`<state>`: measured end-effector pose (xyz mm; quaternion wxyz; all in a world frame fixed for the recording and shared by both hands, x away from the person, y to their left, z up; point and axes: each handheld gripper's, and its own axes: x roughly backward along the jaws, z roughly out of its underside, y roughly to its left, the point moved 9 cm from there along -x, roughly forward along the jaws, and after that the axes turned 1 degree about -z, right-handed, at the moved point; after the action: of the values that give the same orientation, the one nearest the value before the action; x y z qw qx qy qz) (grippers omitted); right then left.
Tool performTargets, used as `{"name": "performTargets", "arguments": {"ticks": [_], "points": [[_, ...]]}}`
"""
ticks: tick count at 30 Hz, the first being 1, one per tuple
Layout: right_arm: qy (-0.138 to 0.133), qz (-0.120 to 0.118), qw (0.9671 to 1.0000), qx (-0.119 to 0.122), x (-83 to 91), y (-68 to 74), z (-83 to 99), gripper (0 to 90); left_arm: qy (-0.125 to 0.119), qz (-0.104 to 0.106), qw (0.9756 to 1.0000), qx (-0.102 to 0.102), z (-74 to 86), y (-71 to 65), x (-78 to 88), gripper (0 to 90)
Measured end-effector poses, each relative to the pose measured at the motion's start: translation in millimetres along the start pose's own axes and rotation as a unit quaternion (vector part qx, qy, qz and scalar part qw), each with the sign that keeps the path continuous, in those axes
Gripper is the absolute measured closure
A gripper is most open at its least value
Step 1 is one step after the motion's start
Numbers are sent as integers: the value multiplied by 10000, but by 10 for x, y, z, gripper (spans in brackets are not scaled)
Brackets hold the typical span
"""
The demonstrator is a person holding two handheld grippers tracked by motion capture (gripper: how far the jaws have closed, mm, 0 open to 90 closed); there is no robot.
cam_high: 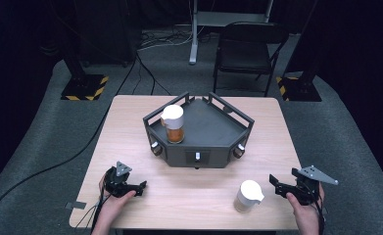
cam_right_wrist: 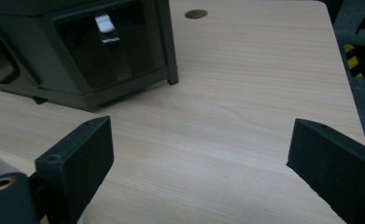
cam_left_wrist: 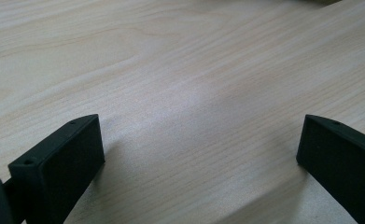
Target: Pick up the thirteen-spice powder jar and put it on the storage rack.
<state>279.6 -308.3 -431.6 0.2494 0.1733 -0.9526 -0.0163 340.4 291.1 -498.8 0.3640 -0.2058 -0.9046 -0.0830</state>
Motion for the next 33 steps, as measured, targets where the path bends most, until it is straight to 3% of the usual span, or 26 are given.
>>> {"name": "performTargets", "arguments": {"ticks": [5, 18, 33], "points": [[-124, -255, 9996, -37, 66, 58, -51, 58, 1, 1, 10000, -3, 0, 0, 0, 4], [-402, -609, 9968, 330, 190, 364, -169, 58, 0, 5, 10000, -11, -2, 3, -2, 3], [-367, -965, 9925, 648, 149, 633, -188, 58, 1, 8, 10000, -15, -3, 4, -3, 2]]}}
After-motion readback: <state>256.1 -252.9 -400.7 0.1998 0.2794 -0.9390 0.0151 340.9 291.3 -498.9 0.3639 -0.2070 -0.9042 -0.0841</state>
